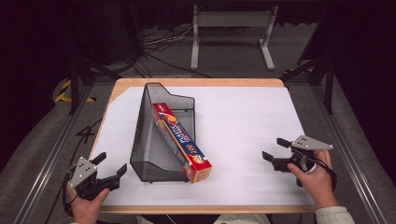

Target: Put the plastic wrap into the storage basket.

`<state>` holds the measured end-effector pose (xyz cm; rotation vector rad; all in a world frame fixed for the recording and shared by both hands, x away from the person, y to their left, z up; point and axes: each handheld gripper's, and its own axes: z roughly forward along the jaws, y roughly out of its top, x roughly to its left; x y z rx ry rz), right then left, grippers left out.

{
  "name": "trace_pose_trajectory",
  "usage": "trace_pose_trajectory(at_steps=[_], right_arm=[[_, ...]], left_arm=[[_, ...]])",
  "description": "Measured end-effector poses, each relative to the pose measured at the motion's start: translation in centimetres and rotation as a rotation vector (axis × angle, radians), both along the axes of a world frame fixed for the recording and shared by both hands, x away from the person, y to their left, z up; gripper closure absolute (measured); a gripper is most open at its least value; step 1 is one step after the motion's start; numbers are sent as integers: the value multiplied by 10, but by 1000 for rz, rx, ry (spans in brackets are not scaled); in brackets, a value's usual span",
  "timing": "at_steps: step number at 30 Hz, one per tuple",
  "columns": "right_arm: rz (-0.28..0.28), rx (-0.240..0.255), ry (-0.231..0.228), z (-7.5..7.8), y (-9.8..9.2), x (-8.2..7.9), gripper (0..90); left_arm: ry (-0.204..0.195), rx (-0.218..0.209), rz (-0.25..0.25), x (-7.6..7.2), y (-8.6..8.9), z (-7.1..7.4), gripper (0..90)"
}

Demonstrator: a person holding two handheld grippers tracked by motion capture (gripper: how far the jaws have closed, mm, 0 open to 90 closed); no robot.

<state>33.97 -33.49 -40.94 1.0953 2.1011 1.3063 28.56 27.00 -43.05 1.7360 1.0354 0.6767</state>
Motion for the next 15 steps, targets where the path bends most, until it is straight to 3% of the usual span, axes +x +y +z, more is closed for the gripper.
trace_pose_trajectory(at_steps=[10,15], right_arm=[[3,-26,29,-17,-3,-2,149],[6,-71,45,-26,-3,-4,149]], left_arm=[[2,1,-8,2,-1,-1,147],[4,1,-7,2,0,0,147]])
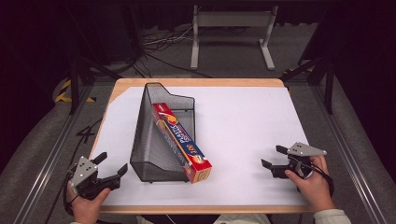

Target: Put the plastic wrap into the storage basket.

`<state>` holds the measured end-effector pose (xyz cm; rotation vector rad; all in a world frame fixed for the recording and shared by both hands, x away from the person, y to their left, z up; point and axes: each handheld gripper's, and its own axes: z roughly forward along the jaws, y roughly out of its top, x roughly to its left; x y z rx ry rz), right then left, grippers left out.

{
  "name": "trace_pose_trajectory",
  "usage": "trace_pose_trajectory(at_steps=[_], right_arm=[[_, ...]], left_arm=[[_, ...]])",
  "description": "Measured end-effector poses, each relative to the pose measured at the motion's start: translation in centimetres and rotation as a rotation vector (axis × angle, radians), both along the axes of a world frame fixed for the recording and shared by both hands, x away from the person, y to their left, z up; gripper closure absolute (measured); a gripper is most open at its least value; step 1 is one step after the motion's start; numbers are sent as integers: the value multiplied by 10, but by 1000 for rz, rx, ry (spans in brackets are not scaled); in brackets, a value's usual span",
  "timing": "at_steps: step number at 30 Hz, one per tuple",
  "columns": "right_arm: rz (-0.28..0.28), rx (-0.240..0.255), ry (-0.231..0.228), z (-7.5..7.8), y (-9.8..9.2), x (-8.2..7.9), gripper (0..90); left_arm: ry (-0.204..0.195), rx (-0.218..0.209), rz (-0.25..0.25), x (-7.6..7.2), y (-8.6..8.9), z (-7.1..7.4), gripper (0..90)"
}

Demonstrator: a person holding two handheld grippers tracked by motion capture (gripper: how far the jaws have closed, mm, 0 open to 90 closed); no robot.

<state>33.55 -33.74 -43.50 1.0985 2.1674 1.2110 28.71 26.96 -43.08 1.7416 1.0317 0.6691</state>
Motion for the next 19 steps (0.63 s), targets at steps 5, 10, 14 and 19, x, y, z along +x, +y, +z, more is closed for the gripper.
trace_pose_trajectory(at_steps=[5,10,14,19], right_arm=[[-6,-16,16,-5,-3,-3,144],[-1,-38,16,-7,-4,-4,139],[3,-42,21,-7,-5,-3,136],[3,-47,18,-7,-4,-3,141]], left_arm=[[-2,0,-3,1,-1,0,147],[-2,-2,1,1,0,0,146],[-1,-2,0,1,0,0,146],[-1,-4,1,1,1,0,146]])
